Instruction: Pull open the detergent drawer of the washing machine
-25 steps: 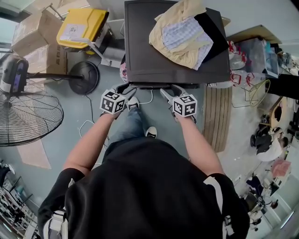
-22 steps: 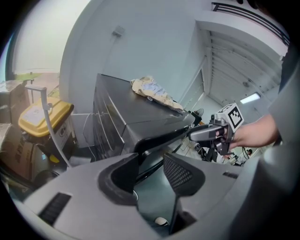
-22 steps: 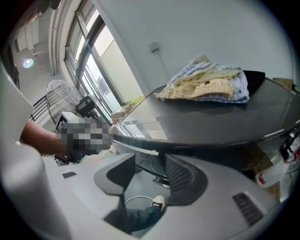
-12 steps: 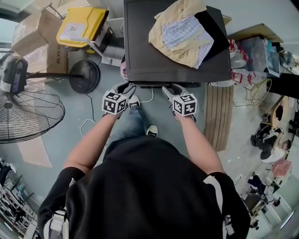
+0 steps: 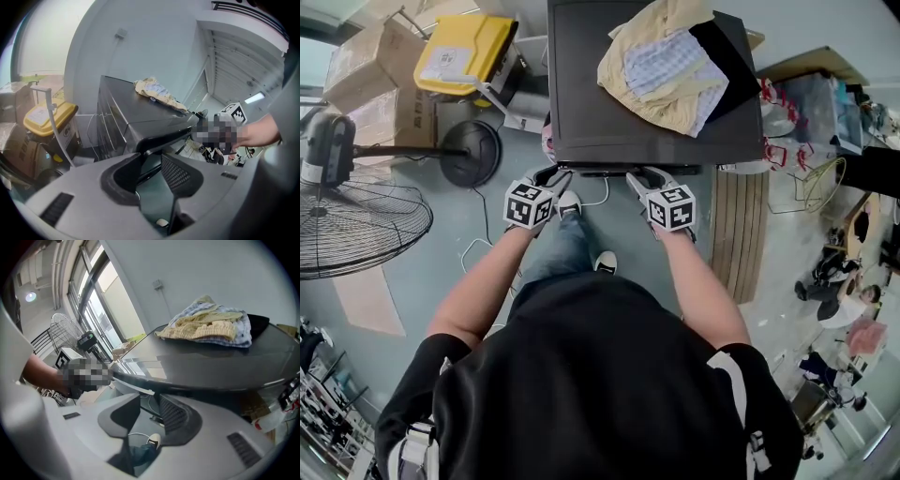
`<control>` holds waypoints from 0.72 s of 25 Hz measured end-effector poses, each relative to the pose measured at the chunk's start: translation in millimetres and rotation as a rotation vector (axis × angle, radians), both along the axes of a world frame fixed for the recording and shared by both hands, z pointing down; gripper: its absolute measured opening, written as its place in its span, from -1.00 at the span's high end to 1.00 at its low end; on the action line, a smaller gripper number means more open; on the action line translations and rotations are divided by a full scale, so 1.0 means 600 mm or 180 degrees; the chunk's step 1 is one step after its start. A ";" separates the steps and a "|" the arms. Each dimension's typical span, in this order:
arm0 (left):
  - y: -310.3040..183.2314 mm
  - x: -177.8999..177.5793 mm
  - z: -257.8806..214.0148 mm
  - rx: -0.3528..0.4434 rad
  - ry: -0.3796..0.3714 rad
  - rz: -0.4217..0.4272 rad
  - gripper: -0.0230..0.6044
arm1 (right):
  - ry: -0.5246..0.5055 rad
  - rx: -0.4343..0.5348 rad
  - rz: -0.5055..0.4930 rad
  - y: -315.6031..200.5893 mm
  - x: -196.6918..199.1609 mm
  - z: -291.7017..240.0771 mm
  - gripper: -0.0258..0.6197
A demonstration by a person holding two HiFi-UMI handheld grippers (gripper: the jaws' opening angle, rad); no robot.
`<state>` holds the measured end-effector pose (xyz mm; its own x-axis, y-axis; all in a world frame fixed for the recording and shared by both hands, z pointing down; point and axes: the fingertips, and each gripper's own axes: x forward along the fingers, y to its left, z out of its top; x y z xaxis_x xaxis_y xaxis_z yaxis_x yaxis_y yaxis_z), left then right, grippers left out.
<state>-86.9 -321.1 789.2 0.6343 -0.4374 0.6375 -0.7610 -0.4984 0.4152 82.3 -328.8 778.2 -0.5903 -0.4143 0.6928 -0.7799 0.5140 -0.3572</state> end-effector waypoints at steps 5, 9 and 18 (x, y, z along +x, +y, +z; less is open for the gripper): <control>0.000 -0.001 -0.003 0.0000 -0.0011 0.0071 0.52 | -0.0046 -0.0057 -0.0088 -0.001 0.000 -0.002 0.54; 0.005 0.002 -0.006 -0.0016 0.0018 0.0091 0.53 | -0.0086 -0.0074 -0.0127 0.003 0.004 -0.004 0.55; 0.026 0.005 -0.008 -0.0088 0.0003 0.0074 0.53 | -0.0129 -0.0105 -0.0175 0.023 0.008 -0.006 0.57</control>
